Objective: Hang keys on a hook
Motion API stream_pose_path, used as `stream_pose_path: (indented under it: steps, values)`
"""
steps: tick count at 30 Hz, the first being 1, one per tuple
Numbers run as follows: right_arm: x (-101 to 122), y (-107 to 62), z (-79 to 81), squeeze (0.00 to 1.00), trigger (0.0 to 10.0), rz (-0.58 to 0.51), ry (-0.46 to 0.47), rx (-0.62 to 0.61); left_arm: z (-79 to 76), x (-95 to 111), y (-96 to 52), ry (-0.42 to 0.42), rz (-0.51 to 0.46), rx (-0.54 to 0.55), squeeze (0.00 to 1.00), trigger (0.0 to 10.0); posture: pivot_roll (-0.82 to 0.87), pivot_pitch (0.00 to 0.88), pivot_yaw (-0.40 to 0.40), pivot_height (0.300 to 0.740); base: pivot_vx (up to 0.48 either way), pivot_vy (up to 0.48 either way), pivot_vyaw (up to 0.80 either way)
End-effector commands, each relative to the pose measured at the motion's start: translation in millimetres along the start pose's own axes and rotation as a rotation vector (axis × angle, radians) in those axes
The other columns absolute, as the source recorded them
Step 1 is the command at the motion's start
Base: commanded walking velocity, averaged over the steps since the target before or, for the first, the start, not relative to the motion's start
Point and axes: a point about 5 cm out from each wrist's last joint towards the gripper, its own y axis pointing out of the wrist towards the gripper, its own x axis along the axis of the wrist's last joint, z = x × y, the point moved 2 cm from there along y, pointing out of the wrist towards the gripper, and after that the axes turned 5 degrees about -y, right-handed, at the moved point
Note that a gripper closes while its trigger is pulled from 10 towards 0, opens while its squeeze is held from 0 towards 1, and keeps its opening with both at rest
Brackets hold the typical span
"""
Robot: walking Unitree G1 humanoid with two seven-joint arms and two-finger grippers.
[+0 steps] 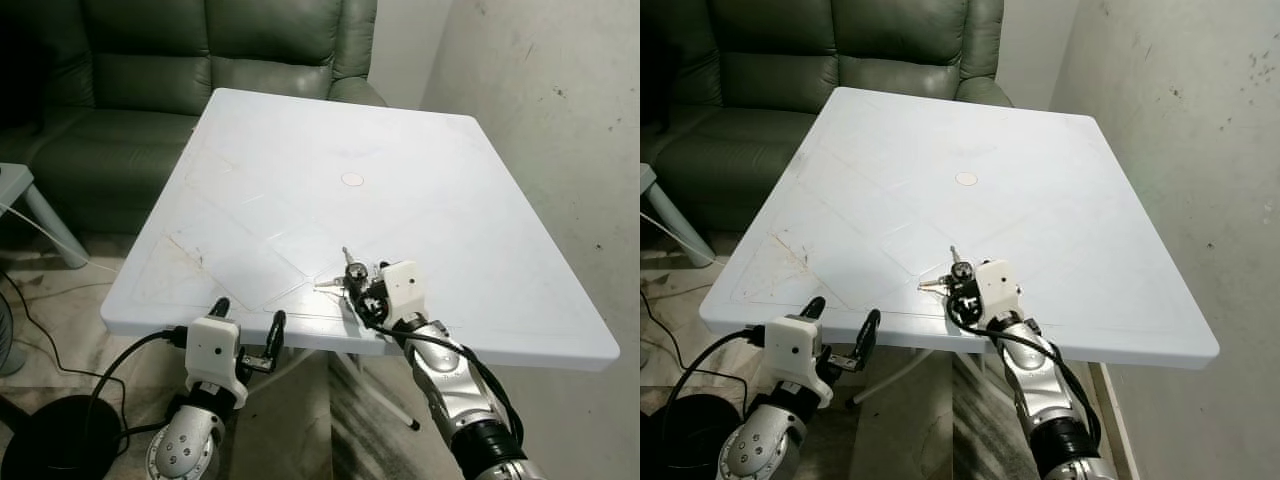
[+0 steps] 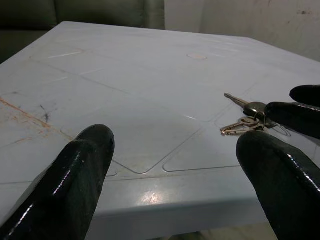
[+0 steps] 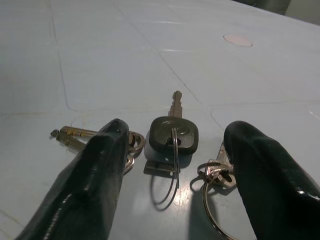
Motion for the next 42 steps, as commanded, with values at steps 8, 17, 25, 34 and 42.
stream_pose_path:
  steps: [8, 17, 25, 34, 42]
  values:
    - [-15.0, -4.7, 2.2, 0.0, 0.0, 0.066, 0.016, 0.019, -2.8, 3.0, -1.2, 0.001, -0.006, 0.004, 0.0, 10.0, 0.1, 0.054, -0.099, 0.74, 0.0, 0.0, 0.0]
    - [-17.4, -6.2, 2.5, 0.0, 0.0, 0.076, 0.021, 0.015, -4.1, 3.2, -0.9, -0.002, -0.005, 0.001, 0.0, 10.0, 0.09, 0.059, -0.098, 0.74, 0.0, 0.0, 0.0]
    - [-17.9, -6.8, 2.3, 0.0, 0.0, 0.076, 0.019, 0.01, -4.9, 3.0, -0.5, -0.001, -0.005, -0.002, 0.0, 10.0, 0.09, 0.058, -0.096, 0.74, 0.0, 0.0, 0.0]
    - [-17.1, -5.4, 1.3, 0.0, 0.0, 0.079, 0.022, -0.006, -5.4, 2.7, -0.8, -0.003, -0.004, 0.001, 0.0, 10.0, 0.09, 0.06, -0.099, 0.74, 0.0, 0.0, 0.0]
    - [-15.5, -4.1, 0.7, 0.0, 0.0, 0.075, 0.024, -0.022, -5.8, 2.3, -0.7, -0.004, -0.004, 0.003, 0.0, 10.0, 0.09, 0.059, -0.1, 0.74, 0.0, 0.0, 0.0]
